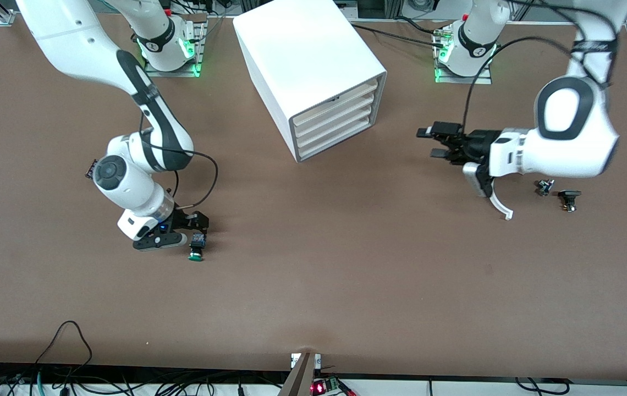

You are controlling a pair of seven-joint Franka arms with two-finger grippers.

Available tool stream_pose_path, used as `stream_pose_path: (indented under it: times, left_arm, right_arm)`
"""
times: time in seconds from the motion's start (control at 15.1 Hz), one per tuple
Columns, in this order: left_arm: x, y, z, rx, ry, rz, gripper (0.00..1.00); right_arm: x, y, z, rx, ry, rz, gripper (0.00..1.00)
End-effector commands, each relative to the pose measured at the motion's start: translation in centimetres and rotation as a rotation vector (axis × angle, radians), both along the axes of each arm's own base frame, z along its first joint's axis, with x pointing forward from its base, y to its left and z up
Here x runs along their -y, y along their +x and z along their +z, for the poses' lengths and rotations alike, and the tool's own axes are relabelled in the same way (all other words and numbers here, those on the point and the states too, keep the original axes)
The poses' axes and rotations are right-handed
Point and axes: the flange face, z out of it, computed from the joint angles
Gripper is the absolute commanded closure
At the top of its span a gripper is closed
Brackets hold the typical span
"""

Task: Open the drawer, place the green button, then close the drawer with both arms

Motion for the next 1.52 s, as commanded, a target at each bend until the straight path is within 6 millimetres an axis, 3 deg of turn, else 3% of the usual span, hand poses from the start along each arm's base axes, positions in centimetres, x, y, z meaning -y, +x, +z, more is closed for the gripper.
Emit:
stream_pose_path:
  times: [0.0,0.2,0.53,0.79,0.99,1.26,1.46]
  left_arm:
    - [0.6,-1.5,-4.5,0.033,-0.106,0.035,0.01]
    - [2.5,-4.3,-9.9,0.040,-0.193,0.068,0.07]
    - [4.8,-7.2,-16.7,0.029,-0.313,0.103,0.23]
    - [7.0,-9.8,-18.4,-0.034,-0.349,0.115,0.43]
    - [8.6,-11.7,-20.5,-0.101,-0.365,0.095,0.43]
    - [9.2,-13.4,-21.2,-0.141,-0.368,0.096,0.42]
    - [10.0,-14.8,-21.4,-0.165,-0.377,0.084,0.43]
  right_arm:
    - [-1.2,-0.2,-0.5,0.001,0.026,-0.040,0.00]
    - [-2.2,-0.2,-0.5,0.003,0.028,-0.035,0.01]
    - [-1.6,0.0,-0.8,0.004,0.025,-0.029,0.15]
    - [-1.5,-0.1,-1.3,-0.004,0.024,-0.032,0.44]
    - [-1.4,-0.1,-1.3,-0.004,0.023,-0.034,0.67]
    - [-1.4,-0.1,-1.3,-0.005,0.024,-0.040,1.00]
    - [-1.6,0.4,-0.5,0.008,0.027,-0.035,1.00]
